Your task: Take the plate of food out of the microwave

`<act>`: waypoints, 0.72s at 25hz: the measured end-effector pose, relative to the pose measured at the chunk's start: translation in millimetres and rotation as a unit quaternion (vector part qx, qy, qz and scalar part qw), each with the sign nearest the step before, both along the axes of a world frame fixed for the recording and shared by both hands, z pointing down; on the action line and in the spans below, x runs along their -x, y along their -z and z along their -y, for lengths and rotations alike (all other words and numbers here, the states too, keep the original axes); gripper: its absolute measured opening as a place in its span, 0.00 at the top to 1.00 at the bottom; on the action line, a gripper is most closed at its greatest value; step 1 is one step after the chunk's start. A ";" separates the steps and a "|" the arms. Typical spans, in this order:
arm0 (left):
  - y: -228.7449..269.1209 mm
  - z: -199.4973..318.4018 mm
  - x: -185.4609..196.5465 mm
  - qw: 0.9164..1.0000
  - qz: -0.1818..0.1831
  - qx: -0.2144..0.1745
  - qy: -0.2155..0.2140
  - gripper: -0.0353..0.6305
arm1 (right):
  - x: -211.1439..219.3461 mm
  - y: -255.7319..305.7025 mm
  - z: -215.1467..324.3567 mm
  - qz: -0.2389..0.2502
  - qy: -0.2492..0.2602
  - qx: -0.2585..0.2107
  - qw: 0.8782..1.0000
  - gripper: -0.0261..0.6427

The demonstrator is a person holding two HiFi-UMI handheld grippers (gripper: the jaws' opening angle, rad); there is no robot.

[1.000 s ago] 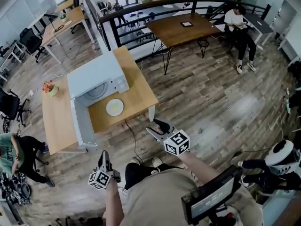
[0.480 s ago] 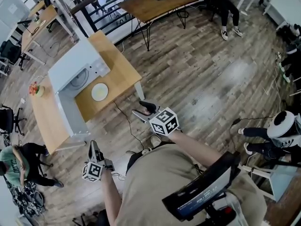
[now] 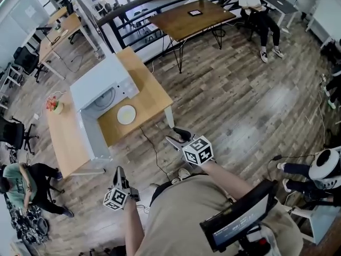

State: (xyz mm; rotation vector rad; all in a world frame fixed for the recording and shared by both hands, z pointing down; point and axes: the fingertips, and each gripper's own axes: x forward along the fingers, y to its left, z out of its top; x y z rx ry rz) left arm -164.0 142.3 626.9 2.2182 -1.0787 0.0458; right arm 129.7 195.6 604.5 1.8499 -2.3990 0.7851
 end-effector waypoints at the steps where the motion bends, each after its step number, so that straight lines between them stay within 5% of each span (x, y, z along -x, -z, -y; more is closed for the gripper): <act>1: -0.5 -1.0 -0.8 1.000 -0.005 0.003 0.002 0.94 | -1.9 -1.4 0.1 -0.002 -0.001 0.003 1.000 0.65; 18: -8.7 -13.8 9.5 0.999 -0.029 0.020 0.033 0.94 | 3.0 -6.2 4.1 0.002 0.018 0.005 1.000 0.69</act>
